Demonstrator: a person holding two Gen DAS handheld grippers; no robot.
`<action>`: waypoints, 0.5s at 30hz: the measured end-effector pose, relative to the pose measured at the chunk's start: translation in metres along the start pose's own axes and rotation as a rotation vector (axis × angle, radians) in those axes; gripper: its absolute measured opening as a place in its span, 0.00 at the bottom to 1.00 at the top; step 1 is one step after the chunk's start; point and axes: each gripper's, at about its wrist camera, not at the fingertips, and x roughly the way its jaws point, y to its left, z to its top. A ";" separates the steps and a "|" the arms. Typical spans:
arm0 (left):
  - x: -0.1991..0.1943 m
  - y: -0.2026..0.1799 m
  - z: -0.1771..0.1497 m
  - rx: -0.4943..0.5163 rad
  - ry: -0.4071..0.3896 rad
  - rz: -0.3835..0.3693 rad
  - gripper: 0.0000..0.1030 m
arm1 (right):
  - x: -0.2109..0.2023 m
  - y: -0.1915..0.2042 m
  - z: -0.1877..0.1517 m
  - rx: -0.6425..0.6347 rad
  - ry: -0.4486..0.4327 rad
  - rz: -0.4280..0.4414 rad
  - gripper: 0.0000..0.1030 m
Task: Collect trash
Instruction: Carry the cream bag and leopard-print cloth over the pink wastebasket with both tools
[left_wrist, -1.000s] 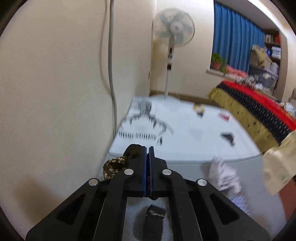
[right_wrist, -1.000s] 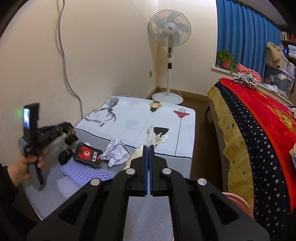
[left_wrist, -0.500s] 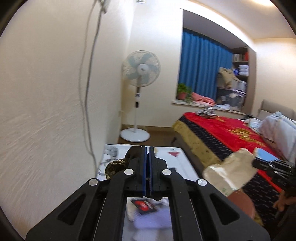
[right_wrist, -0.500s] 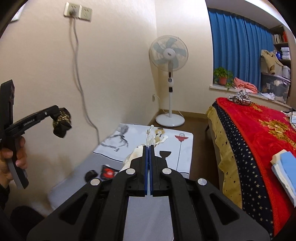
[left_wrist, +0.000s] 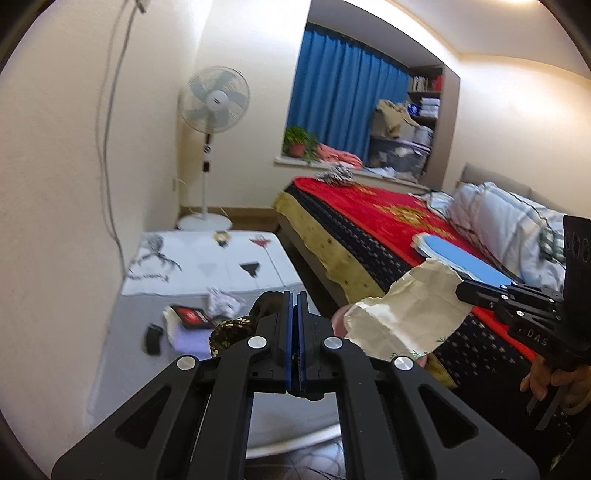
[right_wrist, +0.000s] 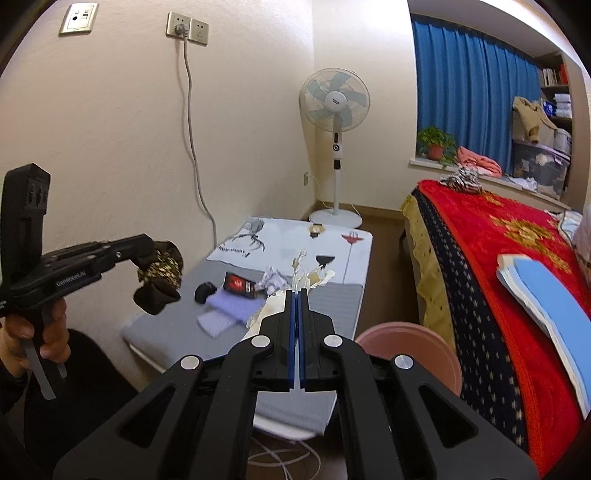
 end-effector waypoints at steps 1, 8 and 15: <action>0.002 -0.002 -0.001 0.001 0.007 -0.009 0.02 | -0.004 -0.002 -0.002 0.008 -0.001 -0.004 0.01; 0.012 -0.029 0.006 0.027 0.010 -0.063 0.02 | -0.022 -0.022 -0.008 0.044 -0.014 -0.044 0.01; 0.044 -0.057 0.021 0.055 0.039 -0.105 0.02 | -0.014 -0.055 -0.005 0.072 -0.014 -0.092 0.01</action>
